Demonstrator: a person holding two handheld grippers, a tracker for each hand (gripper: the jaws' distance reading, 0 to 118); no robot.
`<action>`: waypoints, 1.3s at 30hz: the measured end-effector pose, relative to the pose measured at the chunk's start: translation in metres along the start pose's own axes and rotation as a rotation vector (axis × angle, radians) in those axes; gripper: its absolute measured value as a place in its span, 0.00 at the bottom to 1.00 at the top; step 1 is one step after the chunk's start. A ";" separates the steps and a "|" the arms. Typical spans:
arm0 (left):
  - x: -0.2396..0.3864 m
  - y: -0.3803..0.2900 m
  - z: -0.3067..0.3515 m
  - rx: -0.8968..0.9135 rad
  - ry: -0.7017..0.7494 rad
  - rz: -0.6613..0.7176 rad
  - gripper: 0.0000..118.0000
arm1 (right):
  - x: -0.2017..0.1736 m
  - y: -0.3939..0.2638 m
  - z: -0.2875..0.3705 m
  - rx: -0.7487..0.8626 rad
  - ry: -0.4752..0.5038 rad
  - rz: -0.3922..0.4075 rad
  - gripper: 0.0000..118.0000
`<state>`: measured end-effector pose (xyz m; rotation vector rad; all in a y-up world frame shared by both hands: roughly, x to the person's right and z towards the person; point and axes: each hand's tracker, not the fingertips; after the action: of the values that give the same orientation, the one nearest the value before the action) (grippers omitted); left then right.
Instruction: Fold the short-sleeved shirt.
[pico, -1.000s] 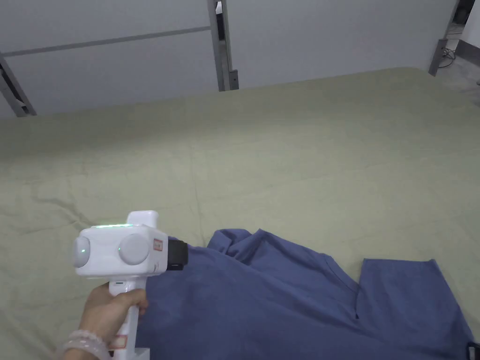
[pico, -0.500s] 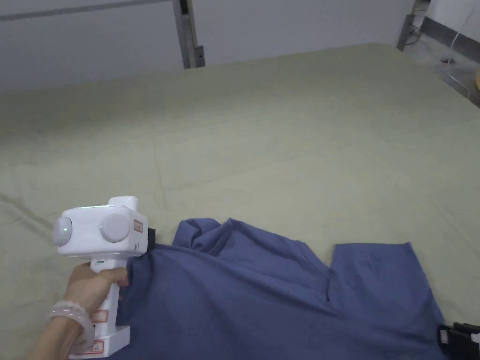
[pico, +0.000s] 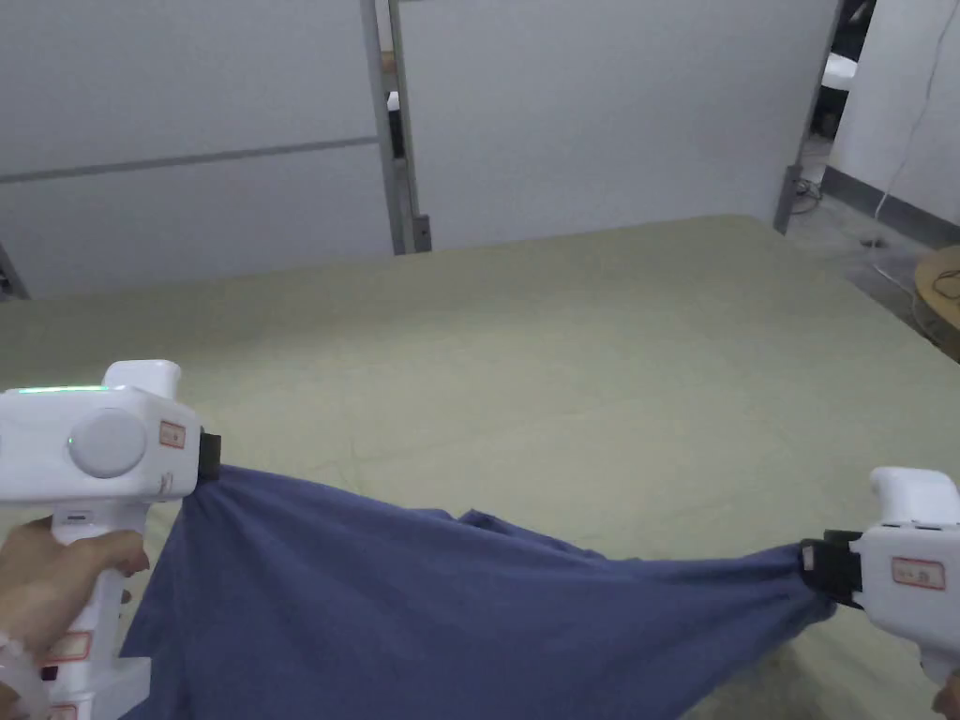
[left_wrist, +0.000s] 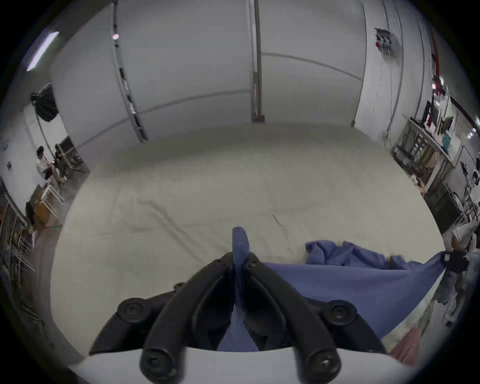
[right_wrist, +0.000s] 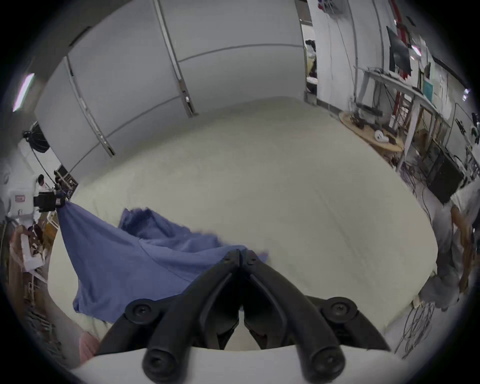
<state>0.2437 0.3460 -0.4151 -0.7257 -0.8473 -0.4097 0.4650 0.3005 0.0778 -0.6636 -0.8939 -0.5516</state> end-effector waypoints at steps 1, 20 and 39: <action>-0.006 0.004 0.015 0.019 0.018 0.003 0.05 | -0.006 0.012 0.004 0.021 0.009 -0.003 0.01; -0.095 0.166 0.184 0.346 0.249 0.133 0.05 | -0.165 0.306 0.082 0.411 0.024 0.133 0.01; -0.091 0.289 0.201 0.602 0.278 0.135 0.05 | -0.192 0.435 0.135 0.670 -0.026 0.088 0.01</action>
<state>0.2532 0.6949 -0.5164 -0.1581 -0.6062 -0.1137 0.5916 0.7215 -0.1484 -0.0987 -0.9961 -0.1401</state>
